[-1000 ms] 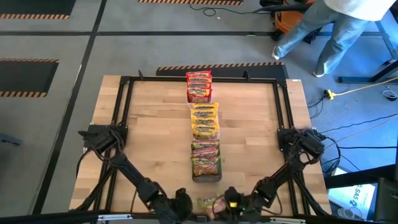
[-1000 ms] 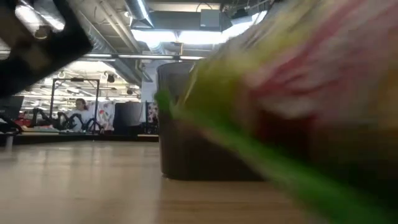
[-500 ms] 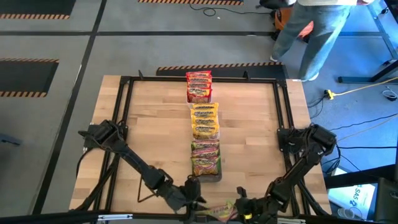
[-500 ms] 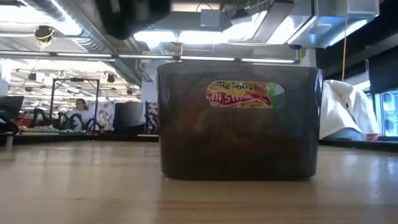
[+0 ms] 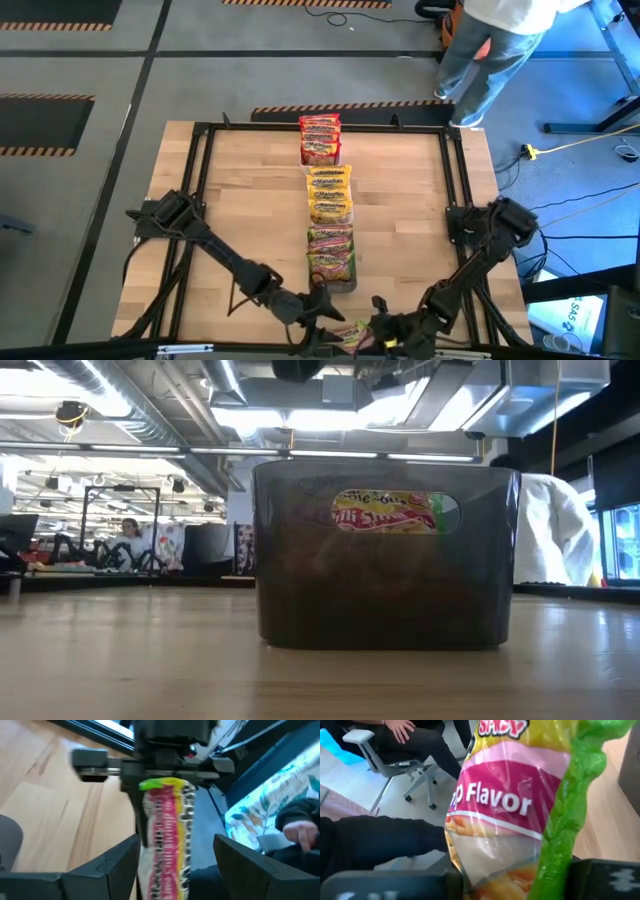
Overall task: Sort Maruchan noodles
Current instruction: Put the green noodle pack into the black bin
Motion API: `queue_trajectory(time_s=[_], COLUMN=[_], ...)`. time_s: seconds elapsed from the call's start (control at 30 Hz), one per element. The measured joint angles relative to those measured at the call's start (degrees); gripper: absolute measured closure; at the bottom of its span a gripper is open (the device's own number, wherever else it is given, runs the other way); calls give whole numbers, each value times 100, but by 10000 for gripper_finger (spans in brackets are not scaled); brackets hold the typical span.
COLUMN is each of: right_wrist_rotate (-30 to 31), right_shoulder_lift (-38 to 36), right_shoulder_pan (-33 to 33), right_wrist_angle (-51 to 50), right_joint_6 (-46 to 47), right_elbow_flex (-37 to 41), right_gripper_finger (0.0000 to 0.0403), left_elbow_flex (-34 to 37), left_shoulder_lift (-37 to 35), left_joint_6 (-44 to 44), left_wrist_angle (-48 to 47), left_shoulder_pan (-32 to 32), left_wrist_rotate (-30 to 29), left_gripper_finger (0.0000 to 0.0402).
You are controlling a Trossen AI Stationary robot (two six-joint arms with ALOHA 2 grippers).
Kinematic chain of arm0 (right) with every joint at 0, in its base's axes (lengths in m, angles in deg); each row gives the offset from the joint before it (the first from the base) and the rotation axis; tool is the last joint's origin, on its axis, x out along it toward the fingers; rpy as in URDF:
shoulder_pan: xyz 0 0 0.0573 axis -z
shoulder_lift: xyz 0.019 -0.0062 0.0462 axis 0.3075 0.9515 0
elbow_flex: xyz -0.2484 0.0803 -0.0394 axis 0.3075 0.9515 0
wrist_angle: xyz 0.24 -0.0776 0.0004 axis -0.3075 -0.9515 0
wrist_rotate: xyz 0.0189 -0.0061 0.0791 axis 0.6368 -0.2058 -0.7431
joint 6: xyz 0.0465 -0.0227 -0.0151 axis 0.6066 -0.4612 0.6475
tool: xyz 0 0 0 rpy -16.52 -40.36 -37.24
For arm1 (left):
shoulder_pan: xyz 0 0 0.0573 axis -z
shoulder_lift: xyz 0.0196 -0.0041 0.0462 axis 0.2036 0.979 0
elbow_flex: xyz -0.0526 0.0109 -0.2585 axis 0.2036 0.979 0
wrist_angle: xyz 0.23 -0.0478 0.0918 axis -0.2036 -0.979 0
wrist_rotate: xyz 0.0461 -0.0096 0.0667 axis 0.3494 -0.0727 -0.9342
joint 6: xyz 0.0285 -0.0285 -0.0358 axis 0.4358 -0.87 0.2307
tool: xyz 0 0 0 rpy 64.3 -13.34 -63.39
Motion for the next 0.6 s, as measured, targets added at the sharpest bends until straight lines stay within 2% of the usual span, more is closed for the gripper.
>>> queue_trajectory(time_s=[0.23, 0.4, 0.6], right_wrist_rotate=[-335, -513, -529], right_shoulder_lift=[0, 0, -35], right_shoulder_pan=[341, 567, 730], right_wrist_angle=[413, 514, 736], right_joint_6=[-173, -174, -333], right_elbow_flex=[2, 2, 2], right_gripper_finger=[299, 303, 300], left_elbow_flex=[0, 0, 0], left_shoulder_lift=[2, 2, 4], left_joint_6=[103, 99, -192], left_wrist_angle=[-133, -171, -657], left_shoulder_pan=[46, 22, 2], left_wrist_rotate=[22, 273, 370], left_gripper_finger=[154, 154, 154])
